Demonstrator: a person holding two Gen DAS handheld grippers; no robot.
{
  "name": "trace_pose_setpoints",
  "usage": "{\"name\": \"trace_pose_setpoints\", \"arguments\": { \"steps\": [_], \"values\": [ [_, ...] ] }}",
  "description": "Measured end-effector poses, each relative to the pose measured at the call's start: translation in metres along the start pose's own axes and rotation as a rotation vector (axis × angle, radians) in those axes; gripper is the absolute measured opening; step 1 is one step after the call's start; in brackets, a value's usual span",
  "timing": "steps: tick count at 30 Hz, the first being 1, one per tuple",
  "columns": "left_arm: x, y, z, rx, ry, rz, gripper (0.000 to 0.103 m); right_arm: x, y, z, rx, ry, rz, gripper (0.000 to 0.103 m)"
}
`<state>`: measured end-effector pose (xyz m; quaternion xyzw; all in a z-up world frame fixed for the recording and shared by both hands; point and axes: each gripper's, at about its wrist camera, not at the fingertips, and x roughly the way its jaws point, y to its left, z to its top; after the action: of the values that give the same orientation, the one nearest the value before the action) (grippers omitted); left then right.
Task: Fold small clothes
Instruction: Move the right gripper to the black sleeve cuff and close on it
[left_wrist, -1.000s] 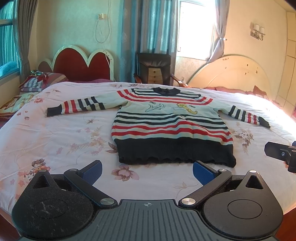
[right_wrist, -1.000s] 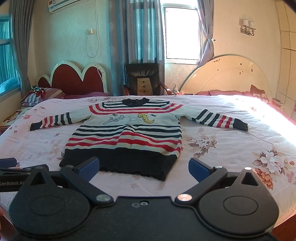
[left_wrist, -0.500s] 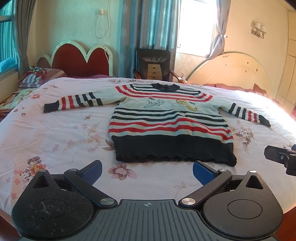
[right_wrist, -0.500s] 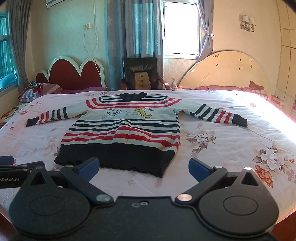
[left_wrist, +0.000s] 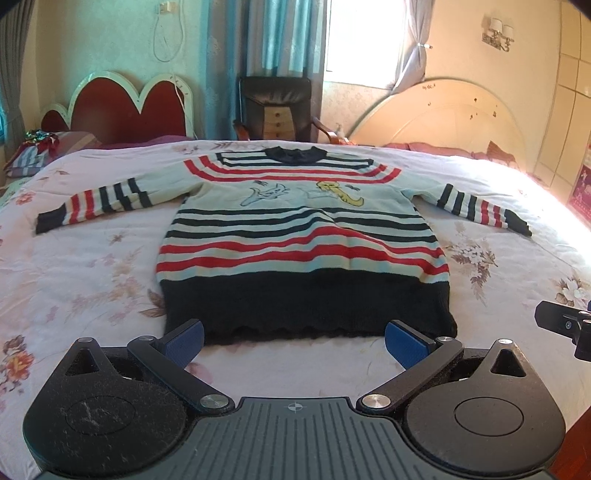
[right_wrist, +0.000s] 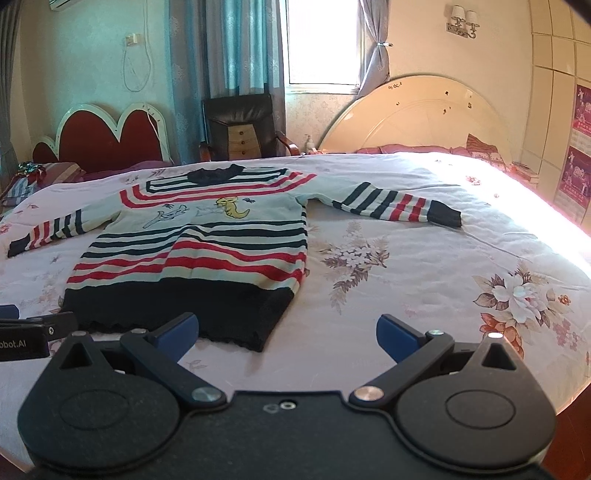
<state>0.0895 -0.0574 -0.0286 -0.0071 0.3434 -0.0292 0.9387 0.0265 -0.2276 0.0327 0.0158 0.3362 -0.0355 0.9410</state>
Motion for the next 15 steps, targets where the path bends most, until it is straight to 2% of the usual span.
{"name": "trace_pose_setpoints", "arguments": {
  "steps": [8,10,12,15],
  "values": [
    [0.057,-0.039,0.039,0.037,-0.024,0.007,0.103,0.053,-0.040,0.026,0.031,0.015,-0.047,0.102],
    [0.074,-0.045,0.052,0.034,-0.041,-0.023,0.103,0.073,-0.057,0.038,0.050,0.007,-0.069,0.102],
    [0.096,-0.053,0.067,0.034,-0.045,-0.024,0.103,0.096,-0.083,0.054,0.126,-0.004,-0.065,0.102],
    [0.136,-0.065,0.089,0.054,-0.012,0.006,0.103,0.127,-0.131,0.078,0.266,-0.070,-0.034,0.102]
  ]
}}
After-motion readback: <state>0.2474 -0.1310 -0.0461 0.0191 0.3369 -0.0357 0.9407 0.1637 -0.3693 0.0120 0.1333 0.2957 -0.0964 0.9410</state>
